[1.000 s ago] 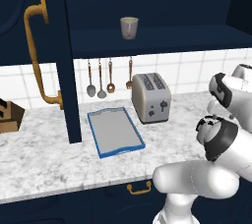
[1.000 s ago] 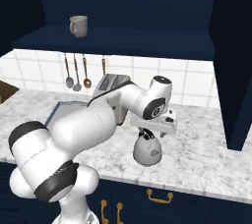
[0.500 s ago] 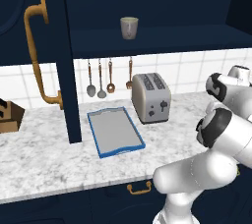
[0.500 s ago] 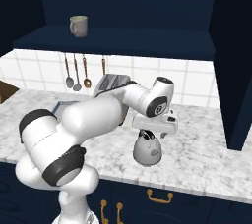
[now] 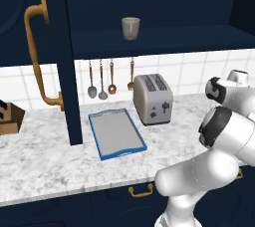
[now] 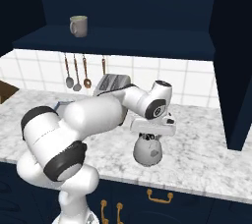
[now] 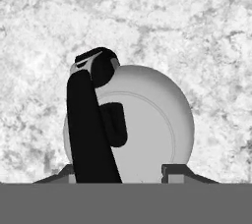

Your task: Pick the kettle from the counter and place it on the tray. Then pick the mug from the cabinet and place it on the tray. Then close the cabinet doors.

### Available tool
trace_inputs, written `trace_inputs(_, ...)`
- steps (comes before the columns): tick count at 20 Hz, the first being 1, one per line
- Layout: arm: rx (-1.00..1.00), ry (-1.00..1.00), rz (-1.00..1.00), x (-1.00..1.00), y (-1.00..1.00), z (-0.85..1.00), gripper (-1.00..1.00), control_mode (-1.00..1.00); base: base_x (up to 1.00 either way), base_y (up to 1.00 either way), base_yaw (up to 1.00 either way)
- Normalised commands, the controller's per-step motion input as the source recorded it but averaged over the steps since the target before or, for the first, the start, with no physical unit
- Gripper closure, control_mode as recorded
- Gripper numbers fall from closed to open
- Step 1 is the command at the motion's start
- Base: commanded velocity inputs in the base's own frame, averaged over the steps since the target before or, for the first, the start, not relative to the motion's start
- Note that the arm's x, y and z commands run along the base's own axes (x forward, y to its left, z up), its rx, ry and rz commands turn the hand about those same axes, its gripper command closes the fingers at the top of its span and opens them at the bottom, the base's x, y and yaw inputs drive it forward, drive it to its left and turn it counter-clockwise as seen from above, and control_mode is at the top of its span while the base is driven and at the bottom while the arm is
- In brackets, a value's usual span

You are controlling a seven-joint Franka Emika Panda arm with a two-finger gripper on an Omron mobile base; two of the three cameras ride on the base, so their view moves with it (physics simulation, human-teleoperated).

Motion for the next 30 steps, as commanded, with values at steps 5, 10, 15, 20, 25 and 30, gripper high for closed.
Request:
trace_inputs(5,0.00,-0.09,0.01,-0.46,0.23,0.04,1.00,-1.00,0.00,0.00,0.00)
trace_inputs(10,0.00,-0.16,0.05,-0.37,0.76,0.37,1.00,-1.00,0.00,0.00,0.00)
trace_inputs(15,0.00,-0.08,0.06,-0.08,1.00,0.36,1.00,-1.00,0.00,0.00,0.00)
trace_inputs(20,0.00,-0.05,0.05,0.00,1.00,0.27,1.00,-1.00,0.00,0.00,0.00)
trace_inputs(25,0.00,-0.08,0.09,0.00,0.98,0.17,1.00,-1.00,0.00,0.00,0.00)
trace_inputs(30,0.00,-0.05,0.09,0.01,1.00,0.11,1.00,-1.00,0.00,0.00,0.00)
